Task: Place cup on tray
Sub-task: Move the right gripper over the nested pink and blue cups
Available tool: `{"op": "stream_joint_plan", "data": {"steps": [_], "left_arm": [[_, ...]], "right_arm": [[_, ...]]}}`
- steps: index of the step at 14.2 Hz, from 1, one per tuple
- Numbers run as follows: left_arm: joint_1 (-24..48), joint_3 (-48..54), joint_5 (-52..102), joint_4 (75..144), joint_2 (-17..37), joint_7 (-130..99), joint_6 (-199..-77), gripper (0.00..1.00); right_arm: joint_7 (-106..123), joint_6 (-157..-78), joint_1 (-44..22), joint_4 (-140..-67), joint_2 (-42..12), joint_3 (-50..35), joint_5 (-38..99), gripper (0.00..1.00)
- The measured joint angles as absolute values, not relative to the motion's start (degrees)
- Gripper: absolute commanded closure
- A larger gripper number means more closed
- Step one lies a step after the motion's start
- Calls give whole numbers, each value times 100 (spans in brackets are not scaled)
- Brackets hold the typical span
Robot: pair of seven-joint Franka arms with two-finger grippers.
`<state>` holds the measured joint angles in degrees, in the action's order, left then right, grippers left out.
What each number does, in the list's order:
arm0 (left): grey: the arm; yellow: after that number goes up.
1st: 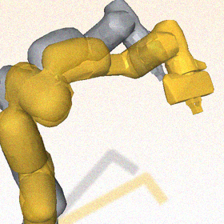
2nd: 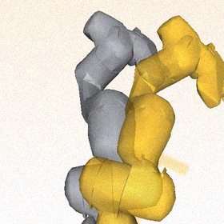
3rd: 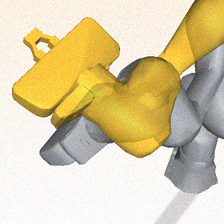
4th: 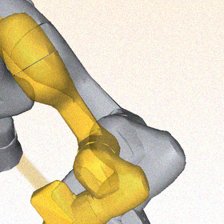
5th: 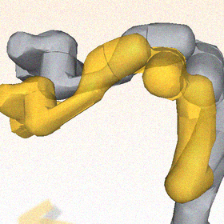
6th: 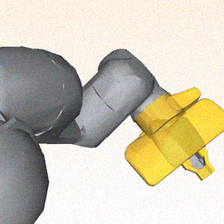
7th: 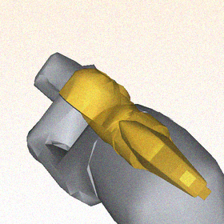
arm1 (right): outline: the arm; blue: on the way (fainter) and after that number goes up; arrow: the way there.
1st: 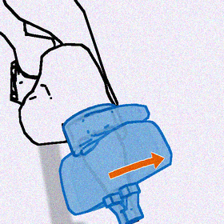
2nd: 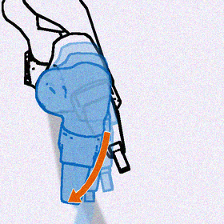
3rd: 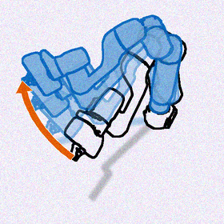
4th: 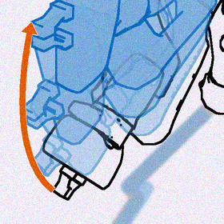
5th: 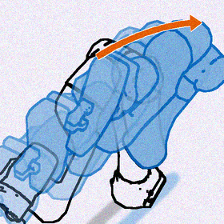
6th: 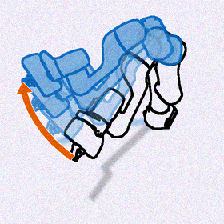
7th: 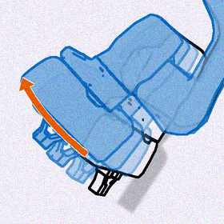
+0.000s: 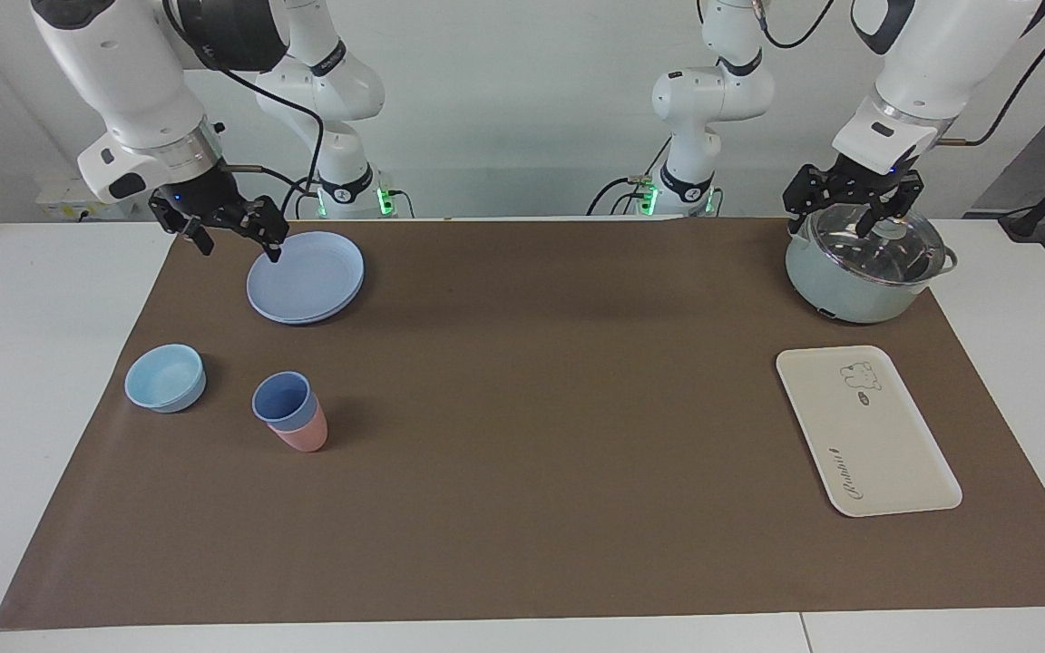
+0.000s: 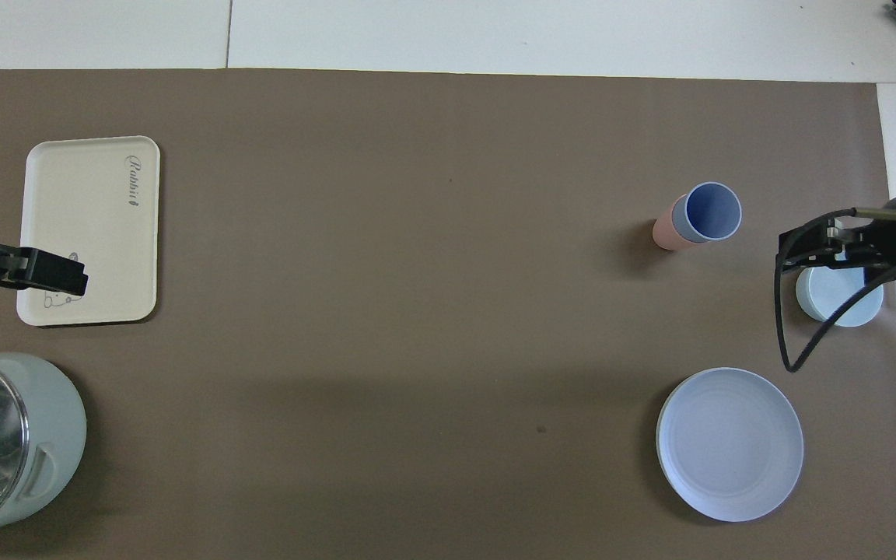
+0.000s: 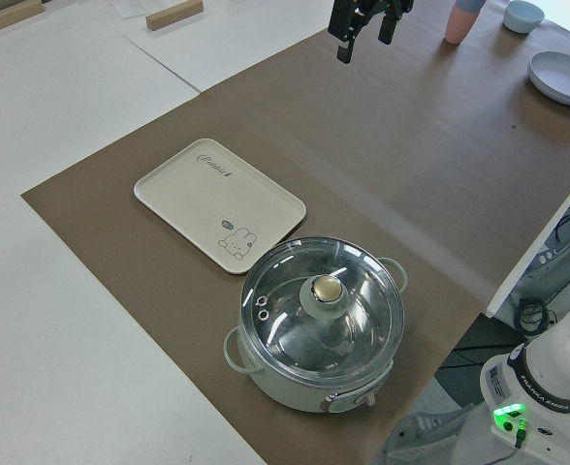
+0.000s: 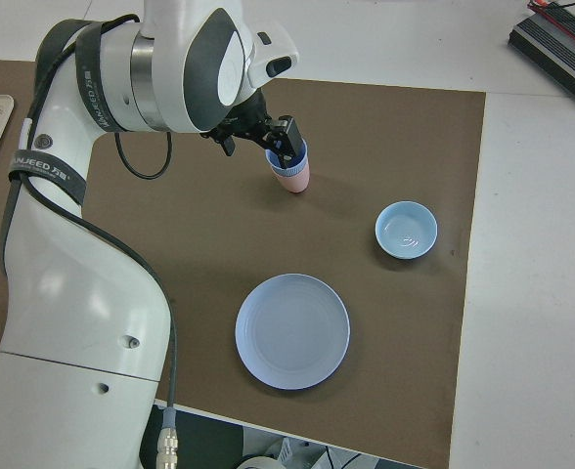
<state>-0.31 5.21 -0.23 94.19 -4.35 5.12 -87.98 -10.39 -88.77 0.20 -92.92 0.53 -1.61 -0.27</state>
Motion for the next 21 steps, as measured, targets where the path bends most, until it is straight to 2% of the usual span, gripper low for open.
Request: {"op": "stream_joint_plan", "data": {"steps": [7, 9, 13, 17, 21], "left_arm": [[-31, 521, -23, 9419, -435, 512, -8798, 0], [-31, 521, -23, 9419, -435, 512, -8798, 0], [-31, 521, -23, 9419, -435, 512, -8798, 0], [-31, 521, -23, 9419, -435, 512, -8798, 0], [-31, 521, -23, 9419, -435, 512, -8798, 0]], "right_arm": [[-1038, -8859, -20, -9293, 55, -172, -23, 0], [-1038, -8867, 0, -9302, 56, -161, -23, 8], [-1804, -9410, 46, -9343, -27, -109, 87, 9], [-3203, -10183, 248, -9262, -608, -80, 338, 9], [-3871, -10241, 534, -8331, -1771, -70, 637, 10]]}}
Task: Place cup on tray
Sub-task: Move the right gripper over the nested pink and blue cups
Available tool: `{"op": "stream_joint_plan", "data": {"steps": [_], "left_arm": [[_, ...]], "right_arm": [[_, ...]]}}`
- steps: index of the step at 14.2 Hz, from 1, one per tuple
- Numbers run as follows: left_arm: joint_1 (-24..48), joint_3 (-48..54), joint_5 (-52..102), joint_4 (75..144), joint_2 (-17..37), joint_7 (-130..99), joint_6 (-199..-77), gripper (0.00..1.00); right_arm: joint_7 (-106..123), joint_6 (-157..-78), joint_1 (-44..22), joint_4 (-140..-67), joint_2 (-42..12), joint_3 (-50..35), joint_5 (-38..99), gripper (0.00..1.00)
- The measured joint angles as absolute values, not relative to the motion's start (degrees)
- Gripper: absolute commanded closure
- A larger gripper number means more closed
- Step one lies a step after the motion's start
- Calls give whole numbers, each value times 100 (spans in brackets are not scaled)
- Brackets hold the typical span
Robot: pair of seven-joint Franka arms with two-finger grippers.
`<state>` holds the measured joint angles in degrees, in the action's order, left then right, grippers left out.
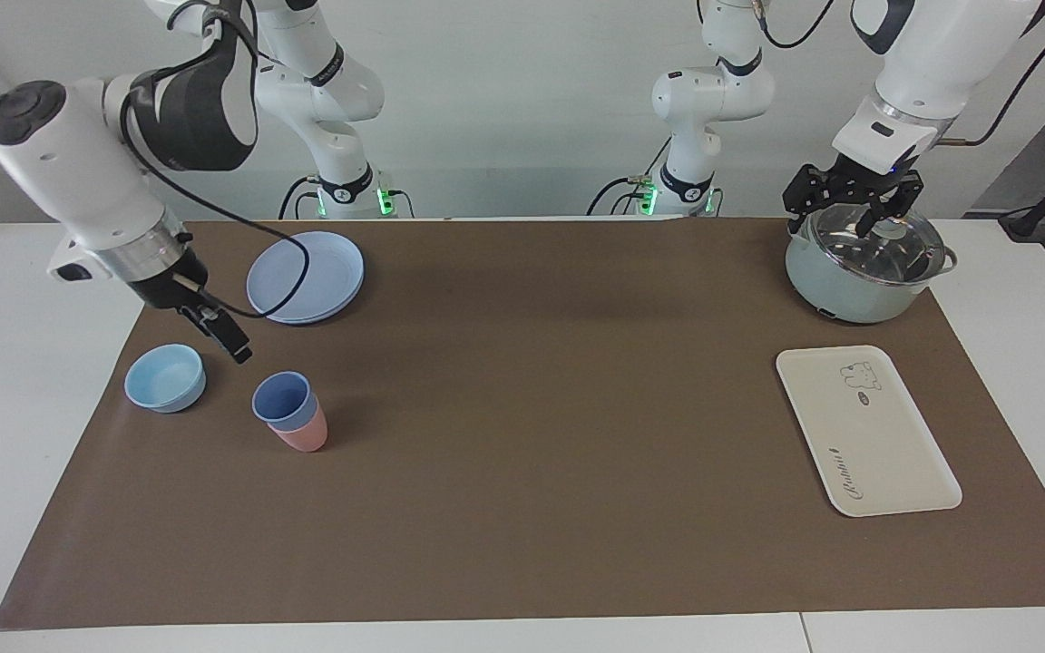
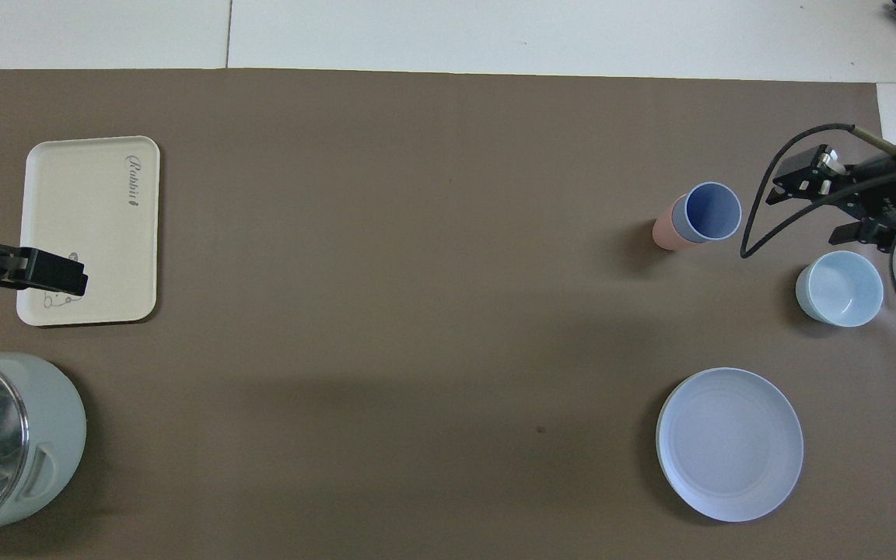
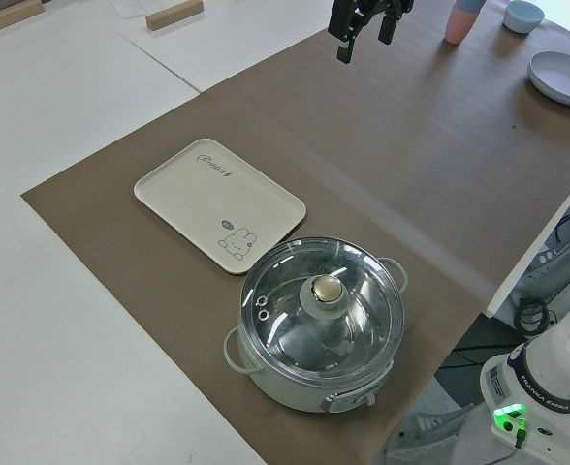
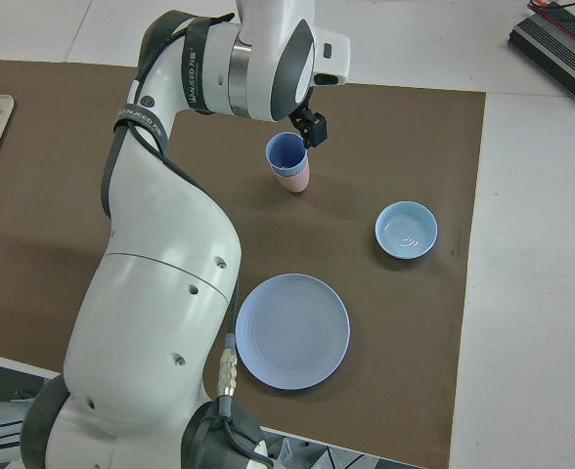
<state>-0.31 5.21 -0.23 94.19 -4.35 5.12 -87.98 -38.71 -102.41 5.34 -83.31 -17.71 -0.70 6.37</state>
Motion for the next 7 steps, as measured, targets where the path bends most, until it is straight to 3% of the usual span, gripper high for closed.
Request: {"op": "stream_joint_plan", "data": {"steps": [7], "left_arm": [[-31, 521, -23, 9419, -435, 512, -8798, 0]], "right_arm": [[-4350, -10262, 973, -7454, -3365, -67, 1439, 9]]}}
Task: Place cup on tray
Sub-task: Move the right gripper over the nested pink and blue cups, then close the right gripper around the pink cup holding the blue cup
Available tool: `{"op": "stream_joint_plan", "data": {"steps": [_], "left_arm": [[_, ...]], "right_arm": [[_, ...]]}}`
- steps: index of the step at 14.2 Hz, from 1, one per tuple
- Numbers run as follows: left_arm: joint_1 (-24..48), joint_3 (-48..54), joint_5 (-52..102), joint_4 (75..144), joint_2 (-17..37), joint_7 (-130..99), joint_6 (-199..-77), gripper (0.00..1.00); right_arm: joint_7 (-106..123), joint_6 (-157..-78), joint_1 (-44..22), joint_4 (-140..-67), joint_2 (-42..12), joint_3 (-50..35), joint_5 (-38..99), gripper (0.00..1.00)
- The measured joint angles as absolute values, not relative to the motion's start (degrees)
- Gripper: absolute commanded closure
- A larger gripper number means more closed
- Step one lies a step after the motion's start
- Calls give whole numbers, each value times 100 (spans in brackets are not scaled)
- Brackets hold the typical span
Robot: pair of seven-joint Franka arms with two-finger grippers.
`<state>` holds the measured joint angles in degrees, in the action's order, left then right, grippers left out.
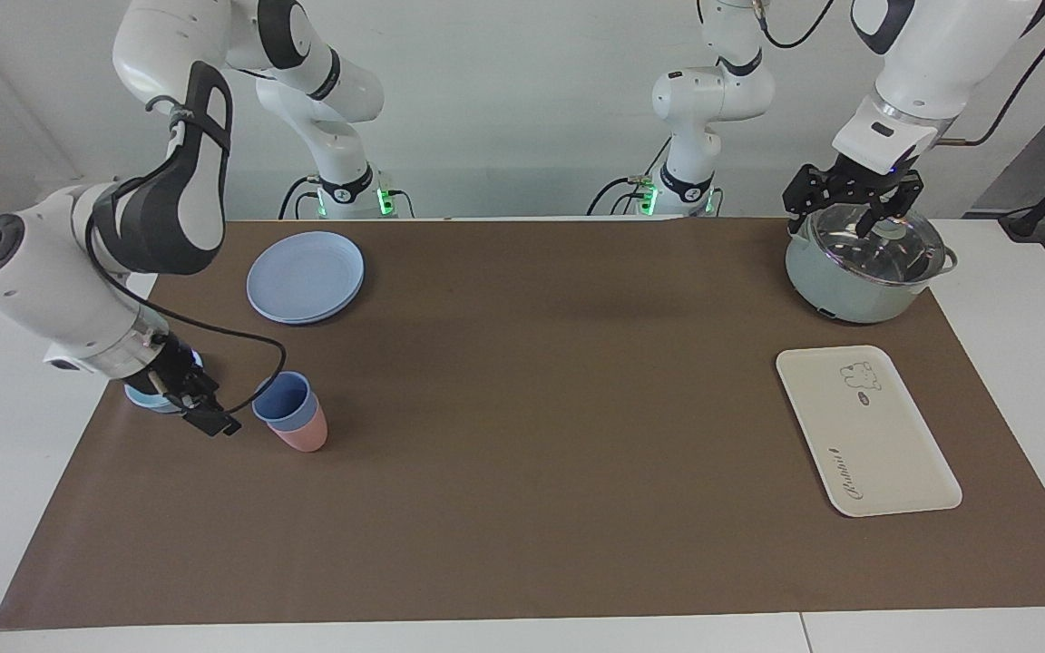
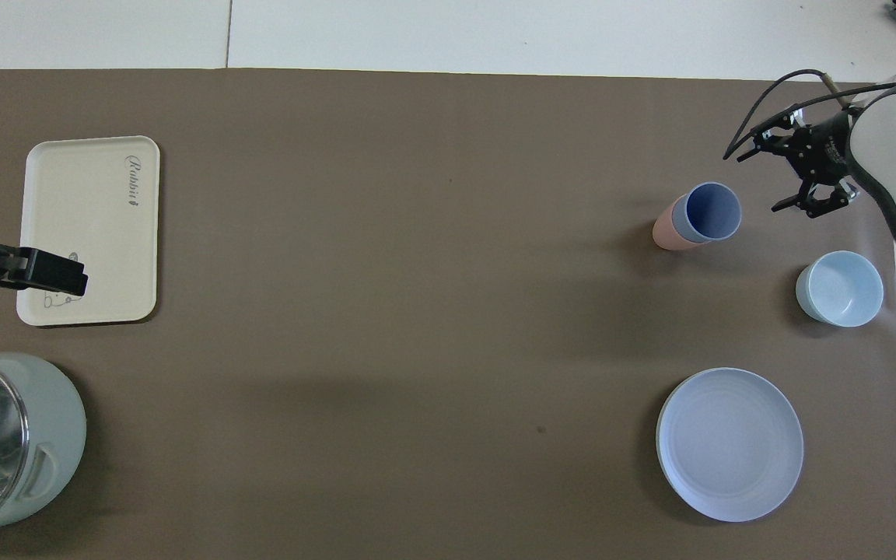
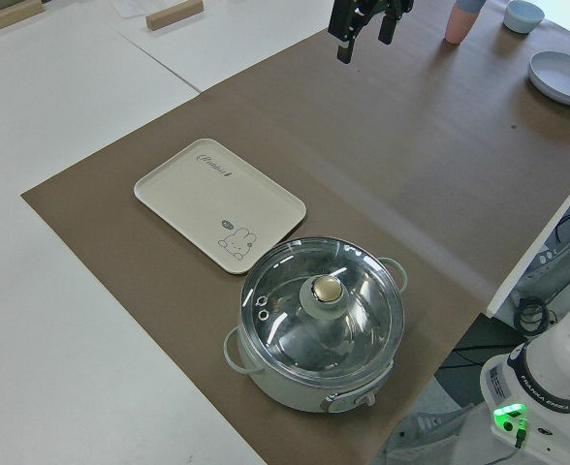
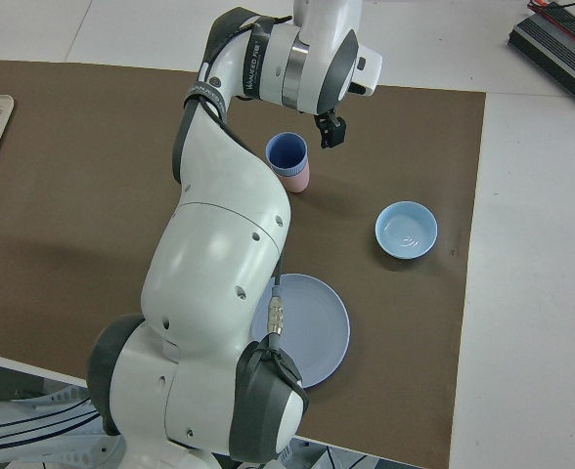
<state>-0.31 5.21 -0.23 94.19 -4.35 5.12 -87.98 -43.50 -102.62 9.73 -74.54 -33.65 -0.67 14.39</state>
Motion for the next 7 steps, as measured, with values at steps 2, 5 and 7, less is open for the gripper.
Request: {"op": "stream_joint_plan", "data": {"steps": [2, 5, 7], "left_arm": [[-31, 521, -23, 9419, -435, 512, -8798, 0], [-31, 521, -23, 9419, -435, 512, -8798, 0], [-31, 521, -23, 9419, -435, 512, -8798, 0]], "right_arm": [[-4350, -10369, 1060, -7325, -3739, -69, 1676, 9], [-4615, -10398, 1043, -7266, -4021, -101, 2009, 9], [-4829, -10383, 1025, -7286, -4100, -101, 2263, 10]]}}
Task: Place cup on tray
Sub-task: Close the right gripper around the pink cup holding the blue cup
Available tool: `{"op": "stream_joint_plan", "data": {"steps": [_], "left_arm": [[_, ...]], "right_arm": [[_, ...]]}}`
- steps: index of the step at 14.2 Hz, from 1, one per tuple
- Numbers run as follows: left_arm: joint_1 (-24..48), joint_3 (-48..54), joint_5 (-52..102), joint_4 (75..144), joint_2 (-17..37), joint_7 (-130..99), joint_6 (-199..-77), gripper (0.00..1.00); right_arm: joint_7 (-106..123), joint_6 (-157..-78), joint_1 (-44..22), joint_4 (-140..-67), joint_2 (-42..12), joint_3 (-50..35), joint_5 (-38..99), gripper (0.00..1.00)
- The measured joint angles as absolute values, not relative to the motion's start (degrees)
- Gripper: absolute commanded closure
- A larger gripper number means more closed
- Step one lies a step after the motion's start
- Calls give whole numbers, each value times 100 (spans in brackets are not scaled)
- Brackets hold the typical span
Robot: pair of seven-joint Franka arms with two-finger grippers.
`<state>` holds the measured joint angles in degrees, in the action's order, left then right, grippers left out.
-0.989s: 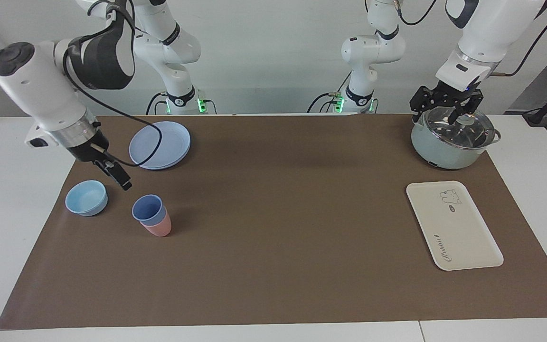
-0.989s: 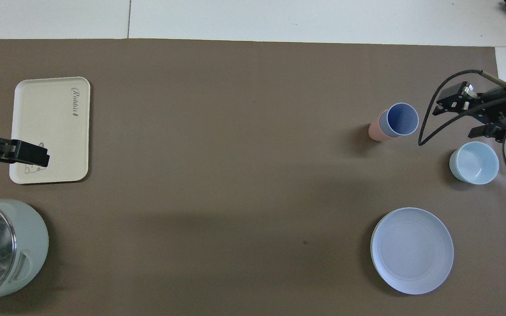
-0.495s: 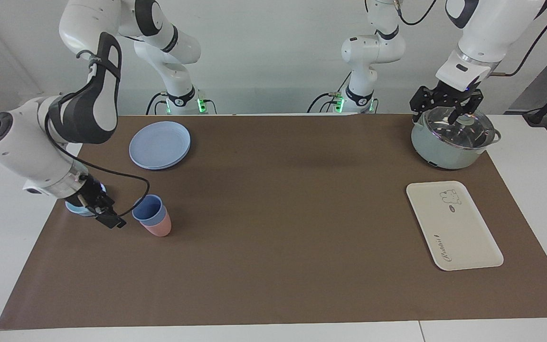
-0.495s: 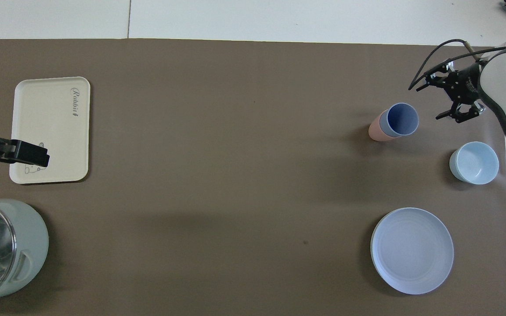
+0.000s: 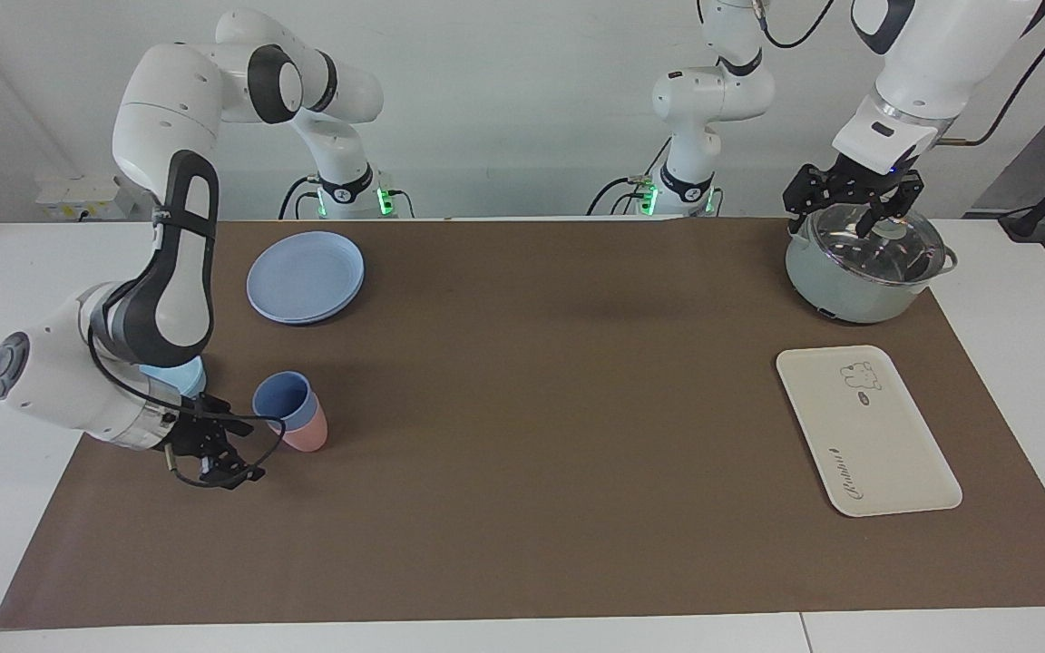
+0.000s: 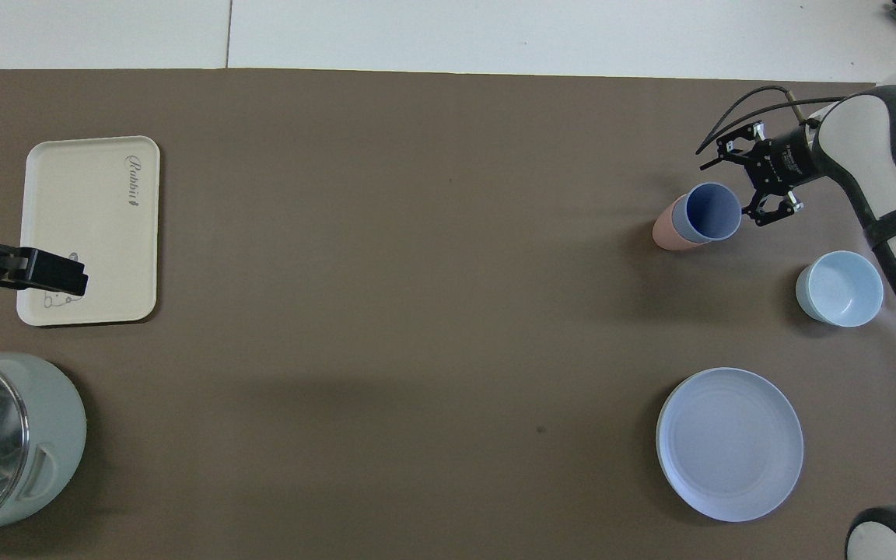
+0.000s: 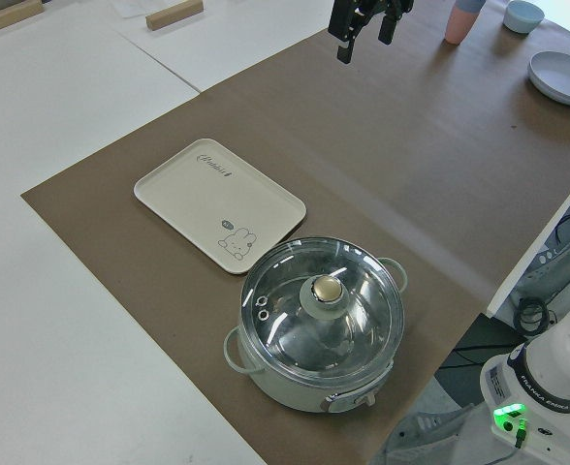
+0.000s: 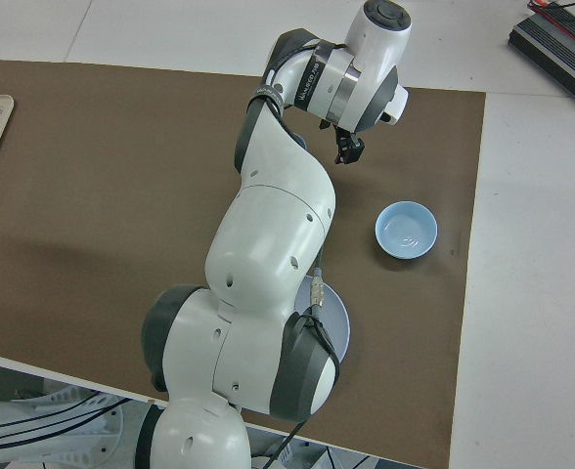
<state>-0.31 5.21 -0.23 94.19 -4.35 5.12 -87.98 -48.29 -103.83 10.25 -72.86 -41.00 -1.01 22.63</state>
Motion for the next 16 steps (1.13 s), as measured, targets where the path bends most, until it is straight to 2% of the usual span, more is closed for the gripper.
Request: {"op": "stream_joint_plan", "data": {"steps": [9, 14, 15, 16], "left_arm": [[-31, 521, -23, 9419, -435, 512, -8798, 0], [-31, 521, -23, 9419, -435, 512, -8798, 0], [-31, 521, -23, 9419, -435, 512, -8798, 0], [-31, 521, -23, 9419, -435, 512, -8798, 0]], "right_arm": [[-5151, -10328, 1021, -8153, -3945, -103, 3097, 11], [-5151, -10322, 1017, -8383, -3794, -120, 3370, 12], [-5151, -10322, 1014, -8462, -3764, -133, 3506, 15], [-5151, -10322, 1011, -8539, -3734, -144, 3680, 33]]}}
